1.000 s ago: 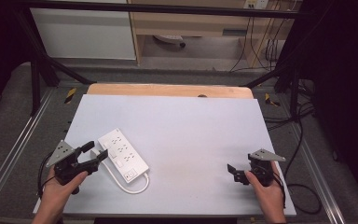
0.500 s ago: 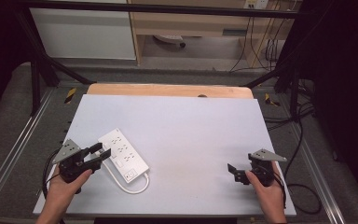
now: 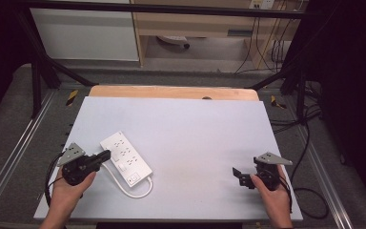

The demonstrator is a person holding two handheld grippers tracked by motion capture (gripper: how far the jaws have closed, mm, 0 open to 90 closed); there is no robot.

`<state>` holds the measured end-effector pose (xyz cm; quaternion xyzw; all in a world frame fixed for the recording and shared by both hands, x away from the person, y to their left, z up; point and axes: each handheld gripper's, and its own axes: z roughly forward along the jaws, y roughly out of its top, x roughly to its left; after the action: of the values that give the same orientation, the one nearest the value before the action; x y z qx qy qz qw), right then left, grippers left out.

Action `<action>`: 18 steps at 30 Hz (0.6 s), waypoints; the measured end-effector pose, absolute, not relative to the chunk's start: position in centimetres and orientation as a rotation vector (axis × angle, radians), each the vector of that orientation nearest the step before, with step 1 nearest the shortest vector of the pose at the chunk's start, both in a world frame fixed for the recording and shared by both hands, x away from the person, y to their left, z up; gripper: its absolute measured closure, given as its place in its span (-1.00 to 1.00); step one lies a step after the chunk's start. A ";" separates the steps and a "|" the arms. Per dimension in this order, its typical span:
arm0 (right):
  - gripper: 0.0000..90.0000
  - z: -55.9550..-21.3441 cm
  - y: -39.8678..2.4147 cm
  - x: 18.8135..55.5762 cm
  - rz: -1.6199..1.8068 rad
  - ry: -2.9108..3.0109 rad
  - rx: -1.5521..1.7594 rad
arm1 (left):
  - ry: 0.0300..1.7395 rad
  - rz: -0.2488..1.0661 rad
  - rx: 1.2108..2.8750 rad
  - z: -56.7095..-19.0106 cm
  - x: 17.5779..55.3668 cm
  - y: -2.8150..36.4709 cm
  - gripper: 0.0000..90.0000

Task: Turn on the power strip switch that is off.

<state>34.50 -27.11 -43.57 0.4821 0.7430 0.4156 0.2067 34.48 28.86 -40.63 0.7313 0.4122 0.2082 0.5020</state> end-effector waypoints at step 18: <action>-0.93 -43.6 -27.2 34.5 1.154 2.070 1.350 | 0.963 0.452 1.861 -41.6 35.0 27.8 1.00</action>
<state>34.50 -27.22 -43.61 0.4844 0.7429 0.4139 0.2055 34.99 27.78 -41.57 0.7622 0.3944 0.1852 0.4787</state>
